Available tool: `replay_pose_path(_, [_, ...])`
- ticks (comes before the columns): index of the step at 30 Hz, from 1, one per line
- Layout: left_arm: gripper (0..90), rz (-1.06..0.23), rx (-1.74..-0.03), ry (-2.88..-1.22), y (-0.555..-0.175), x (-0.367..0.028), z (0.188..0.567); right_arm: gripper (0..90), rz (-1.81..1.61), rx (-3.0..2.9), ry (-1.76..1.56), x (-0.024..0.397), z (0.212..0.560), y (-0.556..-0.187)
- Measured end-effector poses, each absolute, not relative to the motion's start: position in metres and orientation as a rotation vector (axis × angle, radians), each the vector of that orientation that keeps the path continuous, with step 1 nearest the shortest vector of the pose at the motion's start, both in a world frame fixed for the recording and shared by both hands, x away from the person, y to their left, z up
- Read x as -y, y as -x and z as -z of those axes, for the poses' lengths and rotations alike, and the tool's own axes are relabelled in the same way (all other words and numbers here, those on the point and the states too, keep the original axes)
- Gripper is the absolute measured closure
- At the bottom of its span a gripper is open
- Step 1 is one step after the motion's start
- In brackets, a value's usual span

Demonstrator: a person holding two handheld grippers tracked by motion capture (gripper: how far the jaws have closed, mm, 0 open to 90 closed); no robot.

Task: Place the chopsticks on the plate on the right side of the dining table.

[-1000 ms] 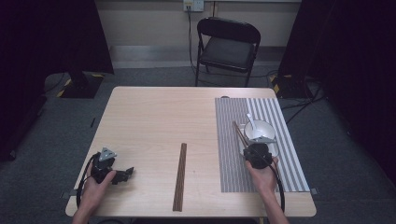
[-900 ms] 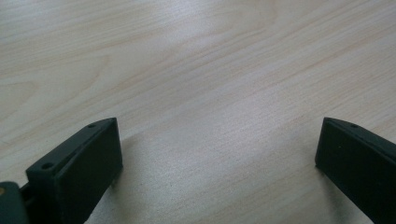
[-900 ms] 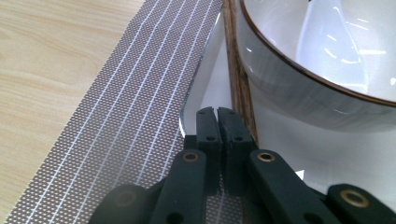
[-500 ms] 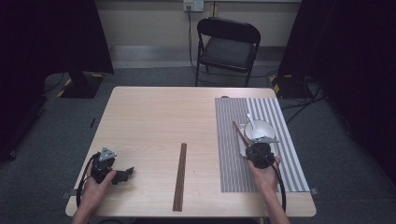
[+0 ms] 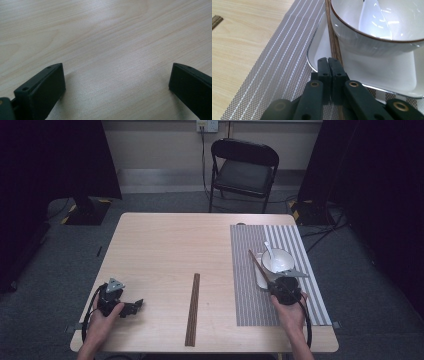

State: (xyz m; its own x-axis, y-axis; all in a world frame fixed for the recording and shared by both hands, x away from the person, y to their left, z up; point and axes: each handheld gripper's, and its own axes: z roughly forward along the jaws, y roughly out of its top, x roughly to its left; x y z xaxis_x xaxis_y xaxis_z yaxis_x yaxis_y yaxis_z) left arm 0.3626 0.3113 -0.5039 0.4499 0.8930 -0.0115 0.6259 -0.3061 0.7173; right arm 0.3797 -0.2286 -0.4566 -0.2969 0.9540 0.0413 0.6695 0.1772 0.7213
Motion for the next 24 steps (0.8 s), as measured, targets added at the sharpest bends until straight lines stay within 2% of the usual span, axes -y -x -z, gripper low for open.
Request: replay_pose_path(24, [0.0,-0.521,-1.266,-2.044,-0.363,-0.311,0.504,88.1,-0.877,-2.019,-1.589,0.242,0.466,-0.385])
